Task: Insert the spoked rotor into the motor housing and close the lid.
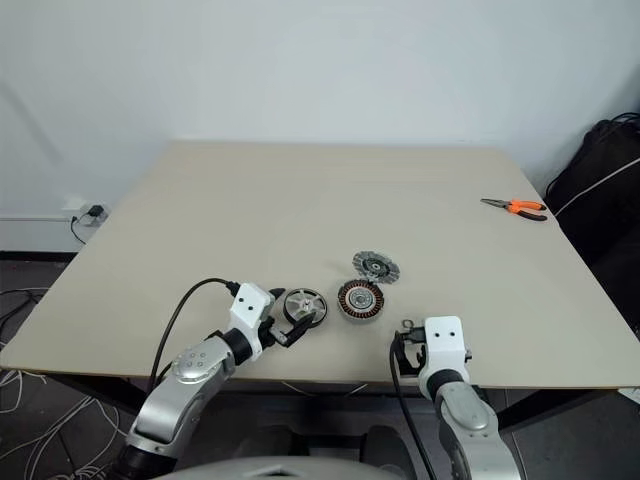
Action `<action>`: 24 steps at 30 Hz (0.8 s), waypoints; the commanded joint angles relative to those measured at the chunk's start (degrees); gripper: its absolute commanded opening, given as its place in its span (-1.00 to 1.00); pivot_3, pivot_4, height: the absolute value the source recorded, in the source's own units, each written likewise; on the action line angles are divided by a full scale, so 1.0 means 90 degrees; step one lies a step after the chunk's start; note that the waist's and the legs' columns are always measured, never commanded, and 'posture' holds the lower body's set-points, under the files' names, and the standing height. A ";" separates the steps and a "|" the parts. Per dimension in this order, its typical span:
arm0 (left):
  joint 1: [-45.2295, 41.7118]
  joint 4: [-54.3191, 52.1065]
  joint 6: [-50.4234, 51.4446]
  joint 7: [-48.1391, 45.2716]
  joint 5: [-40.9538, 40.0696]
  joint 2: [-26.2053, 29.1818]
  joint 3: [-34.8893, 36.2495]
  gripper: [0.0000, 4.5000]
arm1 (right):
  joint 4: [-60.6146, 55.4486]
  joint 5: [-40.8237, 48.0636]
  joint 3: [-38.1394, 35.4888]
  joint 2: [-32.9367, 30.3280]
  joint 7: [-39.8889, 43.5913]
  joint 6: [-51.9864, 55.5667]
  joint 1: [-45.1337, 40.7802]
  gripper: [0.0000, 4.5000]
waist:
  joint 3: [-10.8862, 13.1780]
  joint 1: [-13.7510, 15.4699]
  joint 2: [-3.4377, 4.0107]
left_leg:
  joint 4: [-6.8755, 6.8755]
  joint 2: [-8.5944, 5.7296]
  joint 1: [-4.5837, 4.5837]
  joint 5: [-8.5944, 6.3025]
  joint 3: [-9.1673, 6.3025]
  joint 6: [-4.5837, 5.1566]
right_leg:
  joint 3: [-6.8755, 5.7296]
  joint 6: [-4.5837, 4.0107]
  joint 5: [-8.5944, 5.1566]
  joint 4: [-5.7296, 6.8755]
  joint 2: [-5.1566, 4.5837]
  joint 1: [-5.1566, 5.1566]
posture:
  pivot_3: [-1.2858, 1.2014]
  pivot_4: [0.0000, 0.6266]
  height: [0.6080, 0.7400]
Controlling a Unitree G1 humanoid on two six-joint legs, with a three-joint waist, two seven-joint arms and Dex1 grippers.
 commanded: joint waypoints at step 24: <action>-0.0144 0.0005 -0.0079 -0.0010 0.0082 -0.0086 -0.0014 1.00 | 0.0751 -0.0011 -0.0318 0.0315 -0.0292 -0.0301 -0.0779 0.99 | 0.0000 -0.0004 0.0000 | 0.0000 -0.0001 0.0000 0.0000 0.0000 0.0000 | 0.0001 -0.0001 0.0001 0.0000 0.0001 -0.0001 | 0.03 -1.00 1.00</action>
